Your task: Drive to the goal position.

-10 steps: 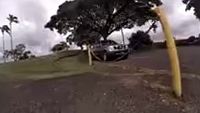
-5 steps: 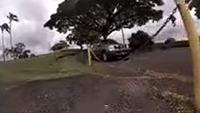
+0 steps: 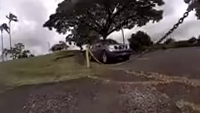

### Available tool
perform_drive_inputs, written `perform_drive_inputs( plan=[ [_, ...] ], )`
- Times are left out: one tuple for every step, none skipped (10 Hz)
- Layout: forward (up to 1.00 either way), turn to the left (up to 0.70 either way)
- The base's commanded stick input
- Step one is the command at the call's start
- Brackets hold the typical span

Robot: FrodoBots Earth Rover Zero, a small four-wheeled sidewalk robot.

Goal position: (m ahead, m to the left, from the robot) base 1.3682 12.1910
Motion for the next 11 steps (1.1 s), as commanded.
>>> perform_drive_inputs(
  plan=[
    [0.0,0.7],
    [0.0,0.7],
    [0.0,0.7],
    [0.0,0.7],
    [0.0,0.7],
    [0.0,0.7],
    [0.0,0.7],
    [0.0,0.7],
    [0.0,0.7],
    [0.0,0.7],
    [0.0,0.7]
  ],
)
